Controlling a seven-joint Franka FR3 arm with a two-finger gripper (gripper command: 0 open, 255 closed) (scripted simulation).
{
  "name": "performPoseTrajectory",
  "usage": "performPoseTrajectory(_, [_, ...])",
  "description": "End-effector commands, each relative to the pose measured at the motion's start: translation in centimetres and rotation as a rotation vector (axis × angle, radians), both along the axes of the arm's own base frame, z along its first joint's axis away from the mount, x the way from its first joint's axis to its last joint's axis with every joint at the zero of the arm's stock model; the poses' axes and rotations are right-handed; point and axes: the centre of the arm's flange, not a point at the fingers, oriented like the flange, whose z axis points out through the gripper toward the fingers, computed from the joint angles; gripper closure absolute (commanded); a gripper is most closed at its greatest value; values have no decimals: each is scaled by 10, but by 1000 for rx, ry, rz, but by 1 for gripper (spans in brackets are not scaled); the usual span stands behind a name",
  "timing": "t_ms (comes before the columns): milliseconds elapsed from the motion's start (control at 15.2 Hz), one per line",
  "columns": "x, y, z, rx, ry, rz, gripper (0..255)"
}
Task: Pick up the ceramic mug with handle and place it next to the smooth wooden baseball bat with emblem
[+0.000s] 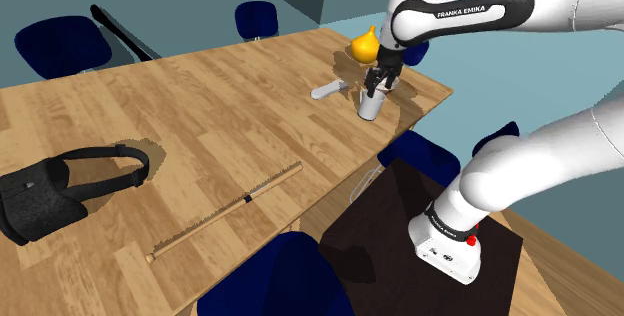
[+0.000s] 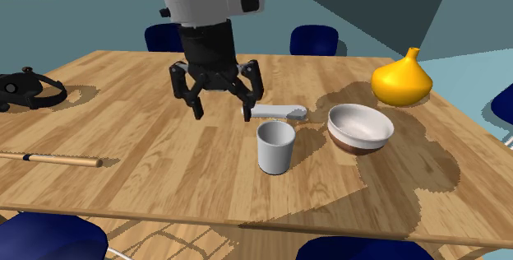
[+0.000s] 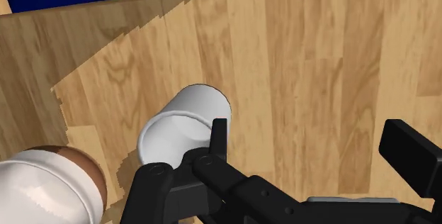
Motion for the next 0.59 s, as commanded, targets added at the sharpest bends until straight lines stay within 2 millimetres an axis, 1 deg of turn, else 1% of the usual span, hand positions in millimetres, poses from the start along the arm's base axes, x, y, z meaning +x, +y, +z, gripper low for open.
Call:
performPoseTrajectory(0, [10,-15,-16,3,-11,-1,0])
performPoseTrajectory(396, [47,-65,-65,13,-35,-7,0])
performPoseTrajectory(462, [48,-65,-65,13,-35,-7,0])
performPoseTrajectory(528, [48,-66,-71,13,-35,-7,0])
